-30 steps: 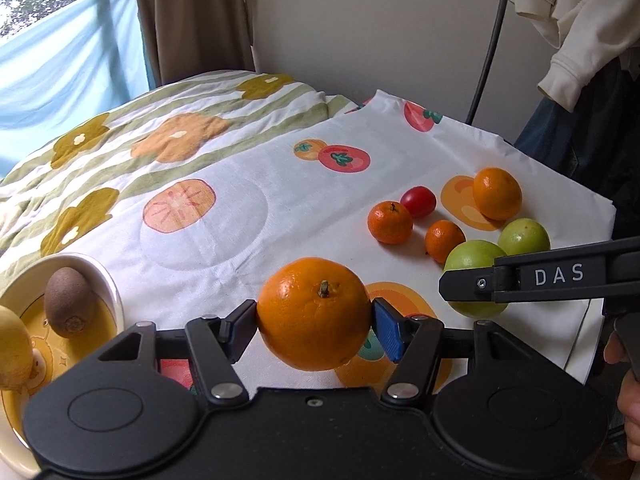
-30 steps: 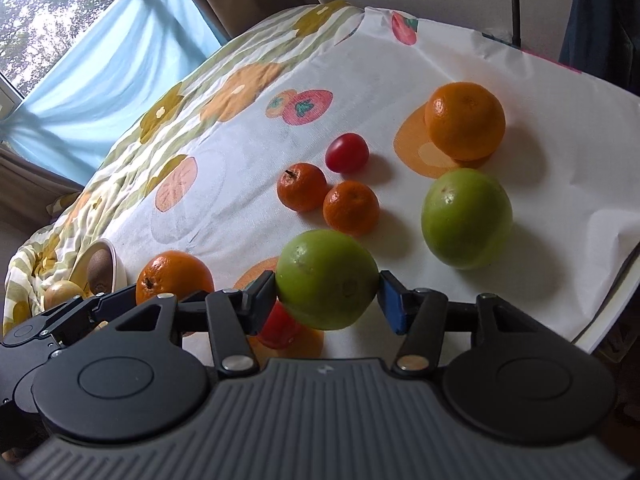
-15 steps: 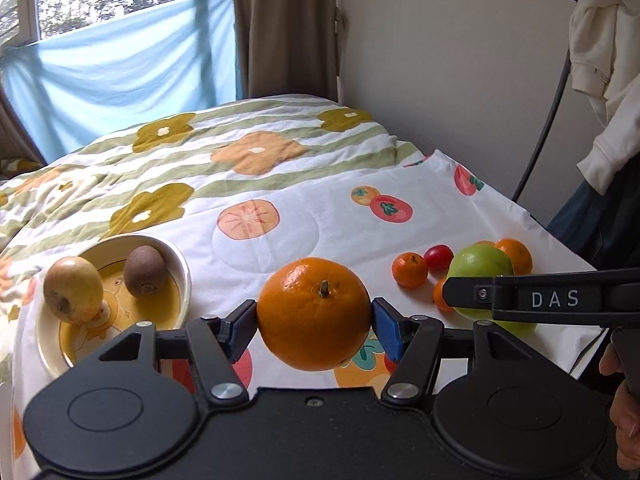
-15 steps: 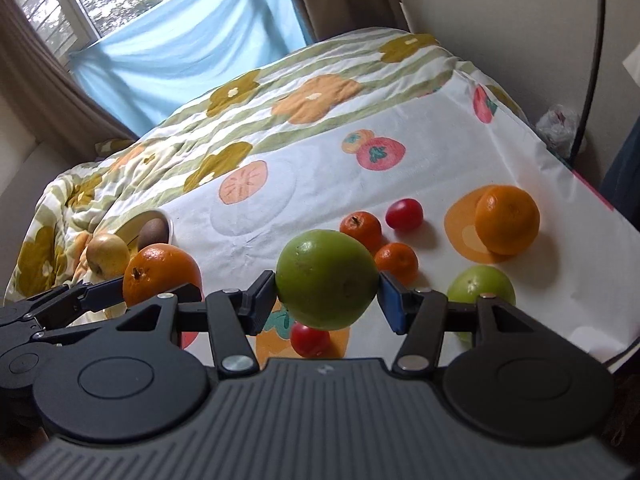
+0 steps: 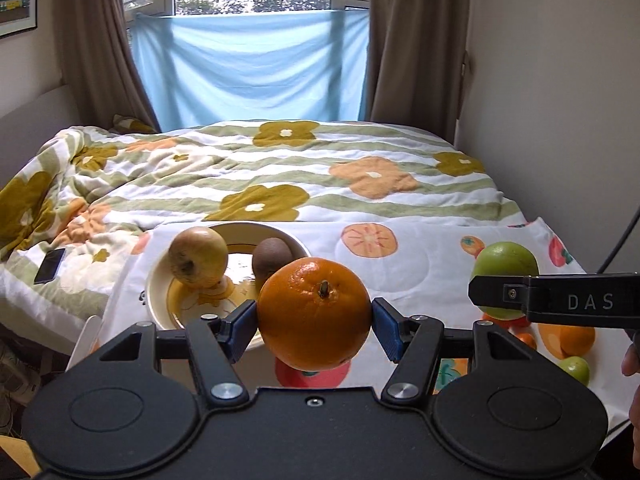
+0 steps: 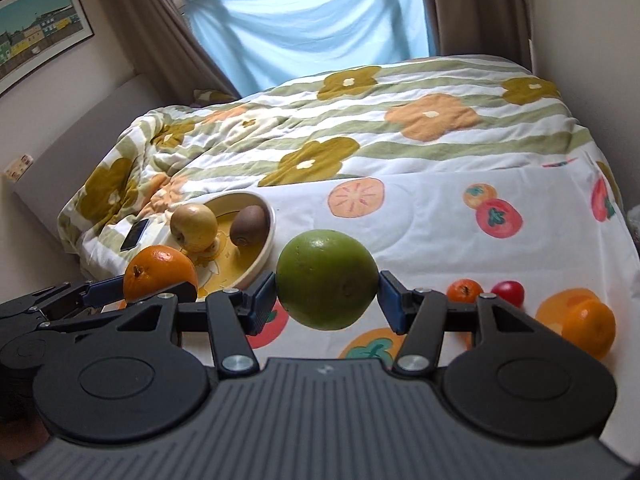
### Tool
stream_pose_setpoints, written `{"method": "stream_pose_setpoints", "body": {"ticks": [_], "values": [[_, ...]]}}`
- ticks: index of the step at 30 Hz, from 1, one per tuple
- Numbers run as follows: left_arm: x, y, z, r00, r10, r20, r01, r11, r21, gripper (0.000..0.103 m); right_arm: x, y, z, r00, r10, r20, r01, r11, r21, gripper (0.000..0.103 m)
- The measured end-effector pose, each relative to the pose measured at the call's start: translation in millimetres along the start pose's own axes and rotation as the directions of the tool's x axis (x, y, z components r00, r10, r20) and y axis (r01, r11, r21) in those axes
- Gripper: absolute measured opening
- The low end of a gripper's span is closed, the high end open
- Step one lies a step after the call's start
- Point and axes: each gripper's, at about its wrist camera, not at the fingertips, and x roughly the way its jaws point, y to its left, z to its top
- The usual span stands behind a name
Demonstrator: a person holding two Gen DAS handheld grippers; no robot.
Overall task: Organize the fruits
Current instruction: 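Carry the orange in the left tool while the right tool carries the green apple to the bowl, then open both tools to drop the orange and green apple into the bowl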
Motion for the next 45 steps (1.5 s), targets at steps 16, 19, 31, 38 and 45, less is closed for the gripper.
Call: {"method": "stream_pose_setpoints", "body": {"ticks": [16, 19, 31, 38, 45], "values": [[60.2, 90.6, 10.4, 0.994, 0.097, -0.056, -0.098, 0.995, -0.005, 0.066, 97.0, 75.1, 21.4, 0.997, 0.051, -0.066, -0.055, 0.996, -0.065, 0.07], [74.6, 101.9, 11.8, 0.994, 0.087, -0.073, -0.088, 0.996, -0.005, 0.066, 112.6, 83.8, 23.5, 0.996, 0.039, -0.079, -0.044, 0.997, -0.066, 0.07], [121.1, 109.2, 6.4, 0.984, 0.033, -0.173, -0.024, 0.998, 0.05, 0.066, 155.0, 92.9, 24.7, 0.993, -0.01, -0.121, 0.005, 0.999, -0.035, 0.07], [105.0, 107.4, 5.5, 0.992, 0.034, -0.12, -0.02, 0.993, 0.115, 0.103, 160.7, 91.9, 28.0, 0.992, -0.027, -0.125, 0.023, 0.999, -0.036, 0.07], [93.4, 107.6, -1.8, 0.99, 0.032, -0.137, -0.022, 0.997, 0.078, 0.103, 171.4, 96.5, 25.2, 0.986, -0.04, -0.161, 0.027, 0.996, -0.082, 0.07]]}}
